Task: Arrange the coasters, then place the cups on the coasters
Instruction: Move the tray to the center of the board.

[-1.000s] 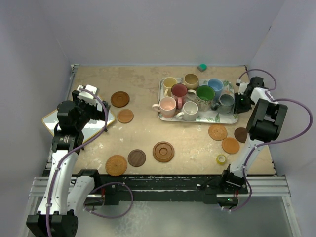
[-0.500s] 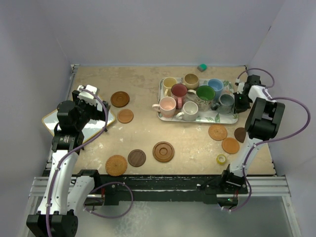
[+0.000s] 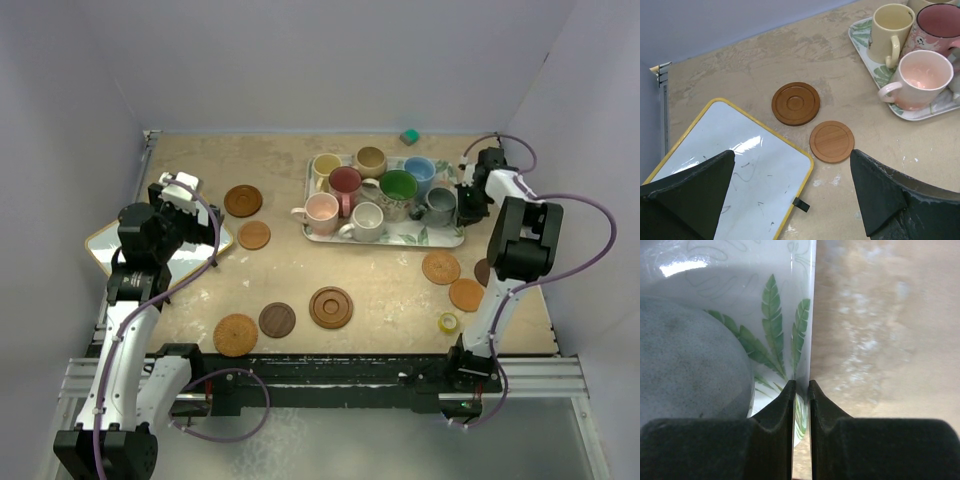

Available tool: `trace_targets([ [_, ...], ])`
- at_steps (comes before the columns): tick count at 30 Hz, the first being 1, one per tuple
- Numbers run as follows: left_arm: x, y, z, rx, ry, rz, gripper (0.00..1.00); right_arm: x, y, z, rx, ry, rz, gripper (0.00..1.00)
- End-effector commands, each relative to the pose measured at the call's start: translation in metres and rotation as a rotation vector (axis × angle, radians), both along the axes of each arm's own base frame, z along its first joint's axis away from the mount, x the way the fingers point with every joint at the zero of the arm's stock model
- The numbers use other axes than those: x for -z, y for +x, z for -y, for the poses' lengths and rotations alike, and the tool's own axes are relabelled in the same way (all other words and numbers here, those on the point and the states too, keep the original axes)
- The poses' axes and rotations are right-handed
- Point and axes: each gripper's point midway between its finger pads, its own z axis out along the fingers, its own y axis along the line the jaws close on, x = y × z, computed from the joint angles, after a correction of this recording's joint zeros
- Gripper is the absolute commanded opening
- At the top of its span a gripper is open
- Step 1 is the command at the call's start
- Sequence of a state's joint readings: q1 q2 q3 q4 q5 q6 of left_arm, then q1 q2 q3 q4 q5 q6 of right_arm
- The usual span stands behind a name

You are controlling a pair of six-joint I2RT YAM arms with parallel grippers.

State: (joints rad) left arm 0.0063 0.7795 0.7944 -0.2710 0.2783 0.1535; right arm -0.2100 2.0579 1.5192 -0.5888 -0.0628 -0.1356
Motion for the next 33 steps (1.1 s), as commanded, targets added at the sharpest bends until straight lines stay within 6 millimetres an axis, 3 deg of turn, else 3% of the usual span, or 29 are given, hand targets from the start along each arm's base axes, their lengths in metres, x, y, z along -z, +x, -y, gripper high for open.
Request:
trace_targets([
  [1,-0.006,0.005,-0.003,-0.003,0.019,0.033,0.93,-0.010,0.015,-0.086,-0.095,0.229,0.043,0.07],
  [10,-0.003,0.007,-0.005,-0.010,0.023,0.026,0.93,-0.014,0.029,-0.113,-0.089,0.233,0.062,0.06],
  [27,0.000,0.014,-0.014,-0.059,0.044,0.021,0.93,-0.023,0.061,-0.107,0.011,0.203,0.113,0.06],
  [33,0.008,0.021,-0.012,-0.025,0.082,0.005,0.93,-0.049,0.055,-0.105,-0.001,0.224,0.161,0.21],
])
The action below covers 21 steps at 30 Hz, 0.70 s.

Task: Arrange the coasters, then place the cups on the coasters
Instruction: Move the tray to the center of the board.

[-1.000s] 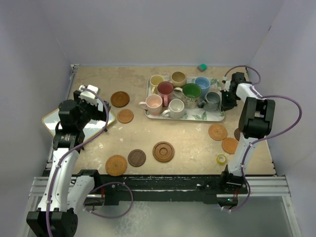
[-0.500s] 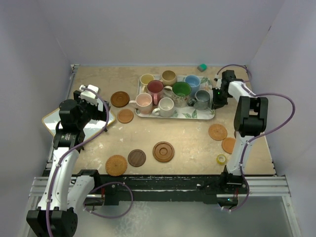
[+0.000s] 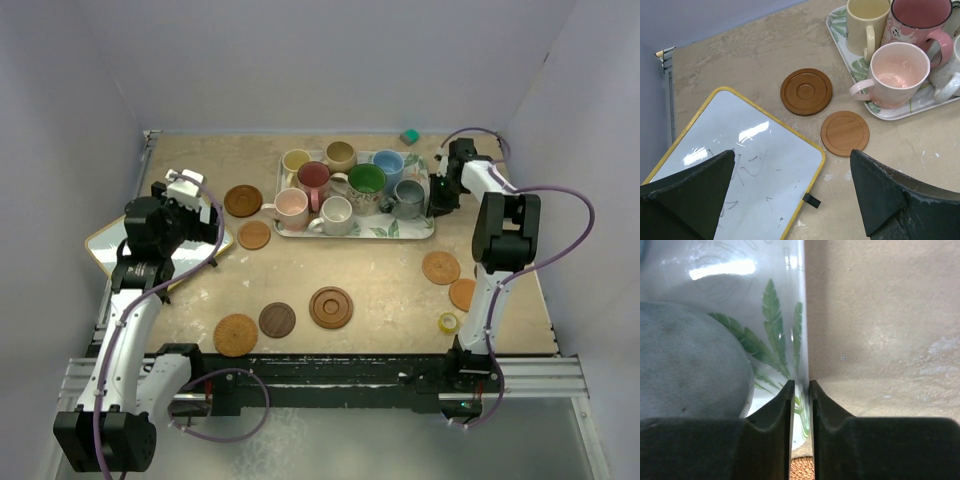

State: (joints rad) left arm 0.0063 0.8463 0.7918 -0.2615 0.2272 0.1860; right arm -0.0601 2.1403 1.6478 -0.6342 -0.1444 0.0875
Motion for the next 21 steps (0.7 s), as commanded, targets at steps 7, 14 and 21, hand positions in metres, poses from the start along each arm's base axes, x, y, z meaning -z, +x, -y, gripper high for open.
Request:
trace_targets([
  [7,-0.003,0.021,0.003,0.064,0.066,0.055,0.93,-0.099,0.000,-0.001,-0.047,0.004,0.269,0.46],
  [14,0.012,0.043,0.005,0.111,0.108,0.025,0.93,-0.150,-0.041,0.005,-0.098,-0.069,0.366,0.84],
  [21,0.034,0.072,0.018,0.200,0.101,-0.065,0.93,-0.207,-0.093,-0.002,-0.147,-0.088,0.508,0.91],
])
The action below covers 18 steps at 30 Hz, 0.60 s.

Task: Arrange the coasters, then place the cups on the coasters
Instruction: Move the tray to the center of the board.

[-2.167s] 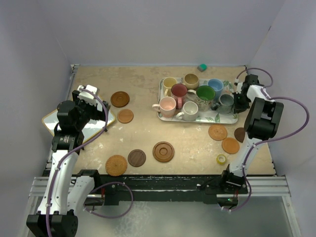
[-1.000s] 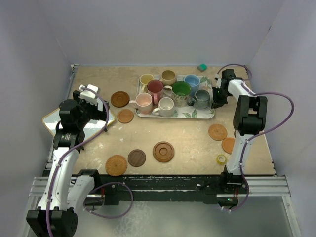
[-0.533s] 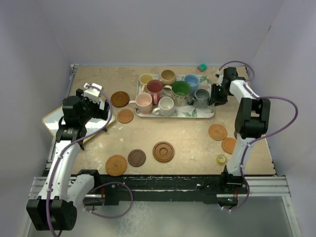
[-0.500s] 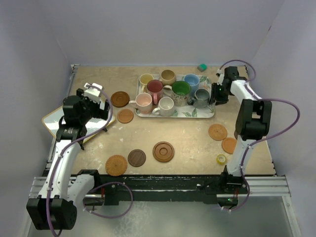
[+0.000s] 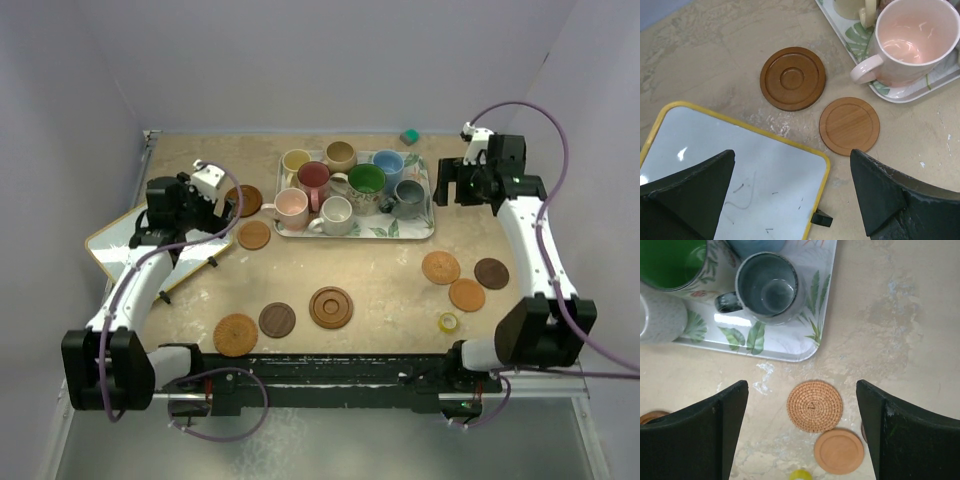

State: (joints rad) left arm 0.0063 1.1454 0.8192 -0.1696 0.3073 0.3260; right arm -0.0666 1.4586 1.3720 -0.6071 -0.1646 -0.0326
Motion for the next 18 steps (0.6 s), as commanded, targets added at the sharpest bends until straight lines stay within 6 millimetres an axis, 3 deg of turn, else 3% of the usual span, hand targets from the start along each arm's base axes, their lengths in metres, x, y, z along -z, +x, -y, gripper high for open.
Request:
trace_targets([
  [1,-0.028,0.031,0.012,0.089,0.001,0.070,0.94,-0.032,-0.037,-0.006,-0.061,-0.010,0.073,0.91],
  [6,-0.009,0.058,0.022,0.190,0.064,0.011,0.94,-0.045,-0.077,-0.029,-0.213,0.014,0.159,0.92],
  [10,0.007,0.071,0.036,0.349,0.106,-0.029,0.95,-0.048,-0.097,-0.041,-0.306,0.014,0.228,0.93],
  [15,0.027,0.084,0.051,0.560,0.161,-0.060,0.95,-0.049,-0.112,-0.050,-0.375,0.017,0.272,0.94],
  [18,0.054,0.086,0.058,0.676,0.177,-0.122,0.95,-0.046,-0.115,-0.048,-0.370,0.002,0.291,0.95],
])
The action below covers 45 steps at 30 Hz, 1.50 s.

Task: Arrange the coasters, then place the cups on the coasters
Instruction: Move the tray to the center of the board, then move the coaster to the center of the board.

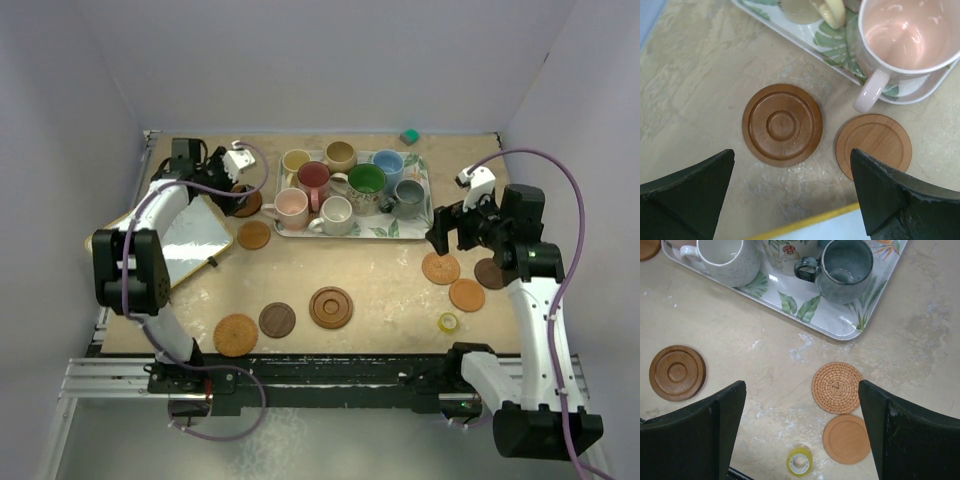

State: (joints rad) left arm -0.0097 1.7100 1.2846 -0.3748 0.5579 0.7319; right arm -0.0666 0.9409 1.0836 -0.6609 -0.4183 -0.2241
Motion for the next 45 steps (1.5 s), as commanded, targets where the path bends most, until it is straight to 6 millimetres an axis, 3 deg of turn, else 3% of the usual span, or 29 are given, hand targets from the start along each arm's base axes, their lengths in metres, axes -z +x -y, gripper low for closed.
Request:
trace_targets([
  [1,0.016,0.000,0.022,0.263,0.027,-0.023,0.96,-0.004,-0.006,-0.005,-0.056,-0.015,0.065,0.96],
  [5,0.044,0.002,0.023,0.336,0.049,-0.139,1.00,-0.001,-0.005,-0.001,-0.043,-0.029,0.058,0.96],
  [15,0.089,0.009,0.017,0.366,0.099,-0.227,0.93,0.002,-0.008,0.000,-0.043,-0.041,0.062,0.97],
  [28,0.113,-0.048,0.022,0.407,0.167,-0.475,0.78,0.006,-0.006,0.003,-0.030,-0.049,0.053,0.97],
  [38,0.100,-0.100,0.044,0.470,0.169,-0.486,0.77,0.004,-0.007,0.003,-0.028,-0.051,0.059,0.98],
  [45,0.101,-0.138,0.047,0.474,0.163,-0.503,0.76,0.004,-0.007,0.003,-0.029,-0.049,0.064,0.98],
])
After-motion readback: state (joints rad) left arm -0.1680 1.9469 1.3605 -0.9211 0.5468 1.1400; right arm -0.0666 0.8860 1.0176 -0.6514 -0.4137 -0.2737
